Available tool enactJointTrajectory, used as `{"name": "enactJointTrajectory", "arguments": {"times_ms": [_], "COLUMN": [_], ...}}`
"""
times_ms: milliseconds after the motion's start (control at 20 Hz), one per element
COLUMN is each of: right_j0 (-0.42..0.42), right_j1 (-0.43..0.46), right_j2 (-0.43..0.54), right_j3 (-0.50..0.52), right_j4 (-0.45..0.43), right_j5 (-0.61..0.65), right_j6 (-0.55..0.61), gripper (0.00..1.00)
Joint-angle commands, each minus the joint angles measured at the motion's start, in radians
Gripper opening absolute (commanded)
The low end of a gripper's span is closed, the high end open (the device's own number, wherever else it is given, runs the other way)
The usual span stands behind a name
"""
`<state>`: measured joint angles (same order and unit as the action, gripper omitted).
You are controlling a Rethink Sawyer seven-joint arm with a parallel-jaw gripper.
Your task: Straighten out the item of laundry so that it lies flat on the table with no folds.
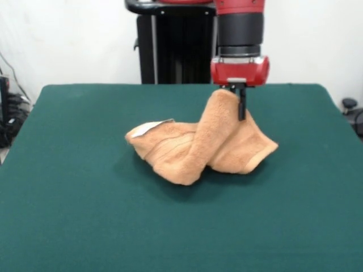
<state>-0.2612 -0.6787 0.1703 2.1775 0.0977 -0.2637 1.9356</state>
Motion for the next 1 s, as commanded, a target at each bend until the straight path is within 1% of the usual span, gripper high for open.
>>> {"name": "enactJointTrajectory", "arguments": {"times_ms": [50,250,450,750,900,1000], "right_j0": [-0.014,-0.001,0.031,0.016,0.026,0.032], "right_j1": [-0.099,-0.149,-0.189,-0.197,-0.213,-0.213], "right_j2": [0.188,0.198,0.181,0.209,0.202,0.182], "right_j3": [0.166,0.193,0.193,0.185,0.173,0.153], "right_j4": [0.121,0.160,0.205,0.227,0.246,0.247], "right_j5": [0.185,0.227,0.276,0.316,0.359,0.385], "right_j6": [0.361,0.387,0.401,0.404,0.393,0.365], "gripper": [0.00,0.00,0.00,0.00,0.00,0.00]}}
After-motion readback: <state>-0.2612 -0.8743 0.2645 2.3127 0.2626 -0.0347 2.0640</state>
